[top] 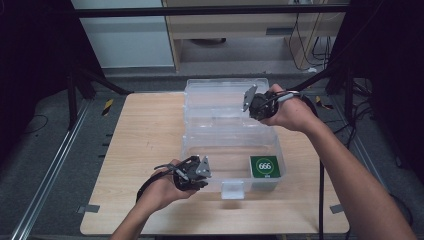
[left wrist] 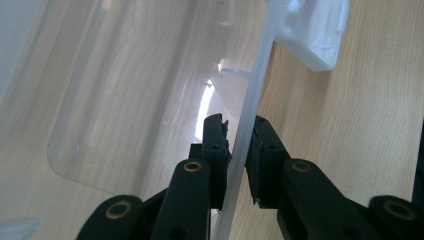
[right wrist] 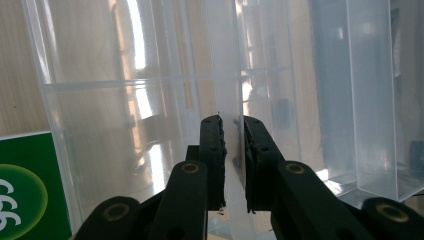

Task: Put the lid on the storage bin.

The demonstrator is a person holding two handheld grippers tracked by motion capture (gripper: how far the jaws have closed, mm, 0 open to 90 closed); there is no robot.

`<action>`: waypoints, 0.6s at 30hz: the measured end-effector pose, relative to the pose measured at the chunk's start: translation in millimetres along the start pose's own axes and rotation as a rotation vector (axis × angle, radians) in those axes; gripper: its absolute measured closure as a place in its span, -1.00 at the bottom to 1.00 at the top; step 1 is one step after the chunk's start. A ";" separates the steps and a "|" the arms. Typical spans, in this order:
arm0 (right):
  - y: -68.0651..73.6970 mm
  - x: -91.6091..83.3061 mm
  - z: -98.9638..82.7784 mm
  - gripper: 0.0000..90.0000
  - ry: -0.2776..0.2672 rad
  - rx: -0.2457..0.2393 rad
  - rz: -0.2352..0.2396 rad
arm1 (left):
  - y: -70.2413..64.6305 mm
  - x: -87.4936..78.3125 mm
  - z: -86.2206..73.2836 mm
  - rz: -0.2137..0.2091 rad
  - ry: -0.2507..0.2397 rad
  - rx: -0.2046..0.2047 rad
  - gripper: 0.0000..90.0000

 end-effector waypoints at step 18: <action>7.8 -11.7 1.8 0.88 -0.007 0.005 0.004 | -1.5 1.4 -1.7 0.008 -0.030 -0.028 0.75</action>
Point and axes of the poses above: each handheld gripper's, and its own axes: x roughly forward along the jaws, z roughly out of its top, y roughly to its left, the point moved 1 cm from there along x, roughly forward along the jaws, and after that the axes turned 14 degrees about y, right-handed, at the moved point
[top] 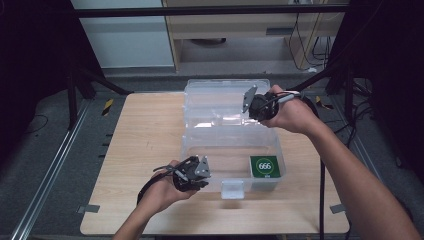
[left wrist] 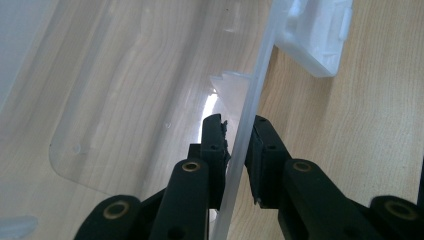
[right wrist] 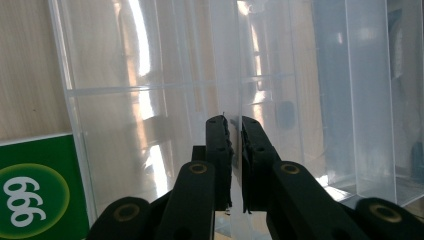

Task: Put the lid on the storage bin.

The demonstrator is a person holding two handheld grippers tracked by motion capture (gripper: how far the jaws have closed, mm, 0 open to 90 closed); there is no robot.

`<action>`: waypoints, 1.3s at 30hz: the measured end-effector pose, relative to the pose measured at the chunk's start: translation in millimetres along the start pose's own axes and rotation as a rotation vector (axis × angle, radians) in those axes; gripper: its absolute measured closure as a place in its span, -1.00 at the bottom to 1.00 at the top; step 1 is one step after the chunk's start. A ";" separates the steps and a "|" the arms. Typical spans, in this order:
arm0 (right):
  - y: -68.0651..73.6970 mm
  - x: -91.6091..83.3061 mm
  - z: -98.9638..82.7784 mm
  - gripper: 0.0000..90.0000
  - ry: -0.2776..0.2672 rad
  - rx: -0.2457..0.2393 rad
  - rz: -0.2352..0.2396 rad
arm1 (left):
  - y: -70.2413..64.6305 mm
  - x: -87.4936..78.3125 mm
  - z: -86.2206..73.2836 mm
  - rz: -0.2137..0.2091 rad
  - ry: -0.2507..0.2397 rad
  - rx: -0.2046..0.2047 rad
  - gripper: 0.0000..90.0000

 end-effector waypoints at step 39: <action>38.0 -28.6 -7.4 0.92 -0.069 -0.024 -0.034 | -1.5 2.0 -0.5 0.005 -0.024 -0.014 0.73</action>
Point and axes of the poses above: each handheld gripper's, and its own axes: x roughly forward along the jaws, z roughly out of its top, y roughly to its left, the point moved 1 cm from there along x, roughly forward along the jaws, and after that the axes turned 14 degrees about y, right-handed, at the moved point
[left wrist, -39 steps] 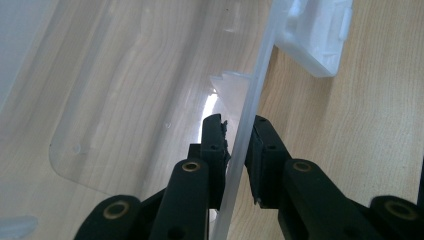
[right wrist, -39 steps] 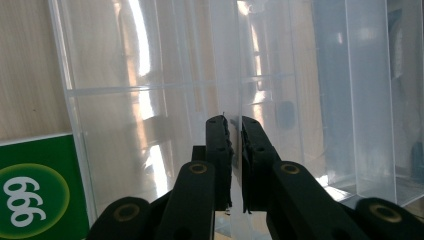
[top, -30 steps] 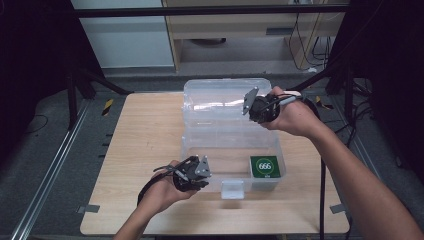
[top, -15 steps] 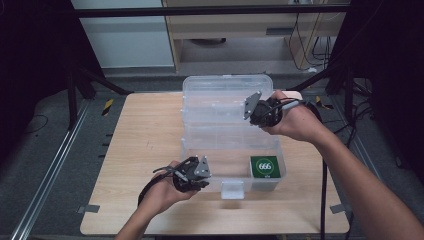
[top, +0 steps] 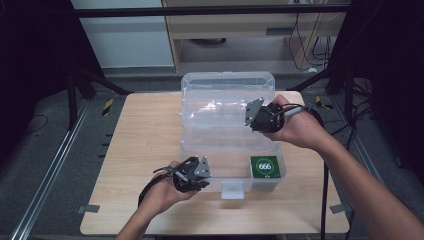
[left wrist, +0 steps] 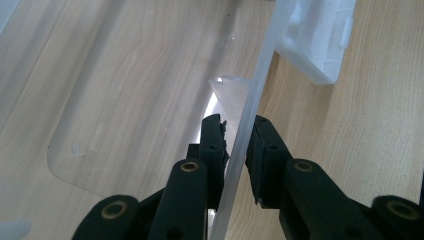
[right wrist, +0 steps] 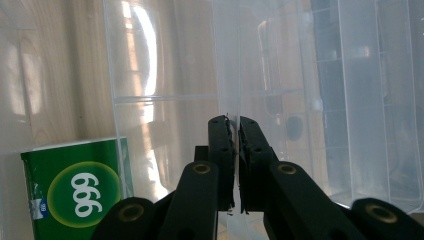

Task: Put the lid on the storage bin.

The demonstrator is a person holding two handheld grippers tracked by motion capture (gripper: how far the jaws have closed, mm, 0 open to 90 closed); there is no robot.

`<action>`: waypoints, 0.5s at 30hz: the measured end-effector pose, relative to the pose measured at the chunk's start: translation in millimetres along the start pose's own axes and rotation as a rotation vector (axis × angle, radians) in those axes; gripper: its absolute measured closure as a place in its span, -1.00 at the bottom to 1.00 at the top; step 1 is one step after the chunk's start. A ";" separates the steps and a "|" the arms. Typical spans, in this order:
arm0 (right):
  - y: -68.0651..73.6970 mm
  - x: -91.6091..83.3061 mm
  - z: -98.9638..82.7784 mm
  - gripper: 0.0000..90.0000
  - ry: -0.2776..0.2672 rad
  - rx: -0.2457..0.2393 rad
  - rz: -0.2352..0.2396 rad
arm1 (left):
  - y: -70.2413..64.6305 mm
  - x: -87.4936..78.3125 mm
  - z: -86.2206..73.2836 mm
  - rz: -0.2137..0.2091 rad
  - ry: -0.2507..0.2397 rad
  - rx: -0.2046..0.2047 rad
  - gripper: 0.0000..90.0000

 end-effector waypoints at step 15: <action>16.9 -6.2 -4.0 0.91 -0.031 -0.013 -0.027 | -1.9 1.0 -1.0 0.010 -0.013 -0.010 0.71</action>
Point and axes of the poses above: each handheld gripper's, and its own axes: x roughly forward along the jaws, z roughly out of its top, y roughly to its left, the point moved 1 cm from there along x, roughly forward along the jaws, and after that the axes turned 14 degrees about y, right-handed, at the moved point
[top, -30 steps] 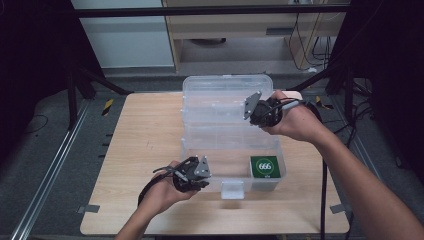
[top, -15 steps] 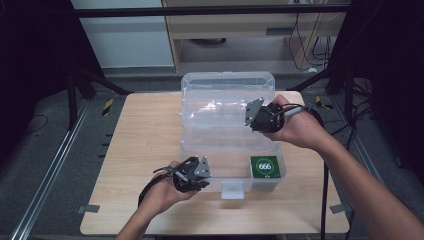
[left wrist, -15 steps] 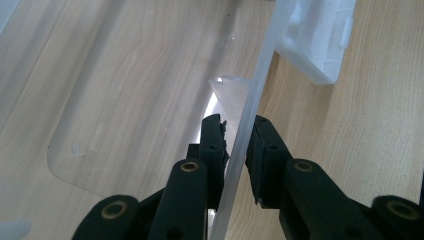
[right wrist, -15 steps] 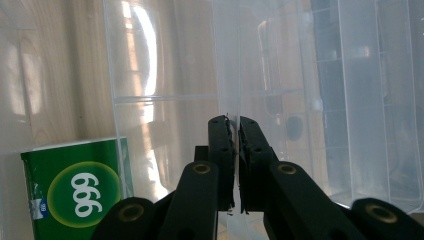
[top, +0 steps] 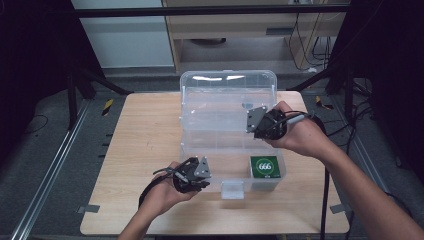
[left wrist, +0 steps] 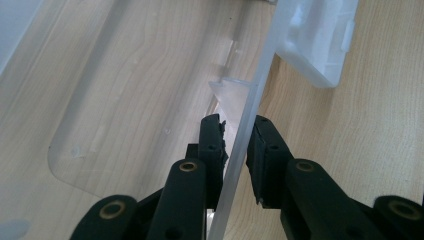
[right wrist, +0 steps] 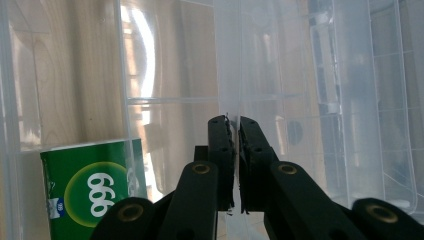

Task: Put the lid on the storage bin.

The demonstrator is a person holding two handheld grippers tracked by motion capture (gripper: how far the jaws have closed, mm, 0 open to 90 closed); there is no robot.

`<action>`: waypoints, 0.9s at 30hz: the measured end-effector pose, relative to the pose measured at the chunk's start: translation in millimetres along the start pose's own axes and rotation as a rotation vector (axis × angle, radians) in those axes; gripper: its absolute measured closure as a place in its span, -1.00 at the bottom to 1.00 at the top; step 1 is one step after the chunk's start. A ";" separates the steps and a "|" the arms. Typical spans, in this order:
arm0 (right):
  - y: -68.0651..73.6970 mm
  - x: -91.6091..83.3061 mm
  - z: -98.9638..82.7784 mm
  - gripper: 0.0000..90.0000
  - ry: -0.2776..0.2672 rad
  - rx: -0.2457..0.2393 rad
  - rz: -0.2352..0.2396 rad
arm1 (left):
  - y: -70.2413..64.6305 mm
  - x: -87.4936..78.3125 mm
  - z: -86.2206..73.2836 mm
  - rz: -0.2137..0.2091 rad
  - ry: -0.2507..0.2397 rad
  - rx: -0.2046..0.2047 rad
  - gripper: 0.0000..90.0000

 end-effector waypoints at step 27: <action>15.3 -4.0 -3.7 0.90 -0.031 0.006 -0.016 | -2.1 1.1 0.1 0.013 -0.009 -0.013 0.69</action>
Point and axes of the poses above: each handheld gripper's, and its own axes: x roughly forward along the jaws, z roughly out of its top, y roughly to its left, the point moved 1 cm from there along x, roughly forward along the jaws, and after that the axes turned 14 degrees about y, right-handed, at the moved point
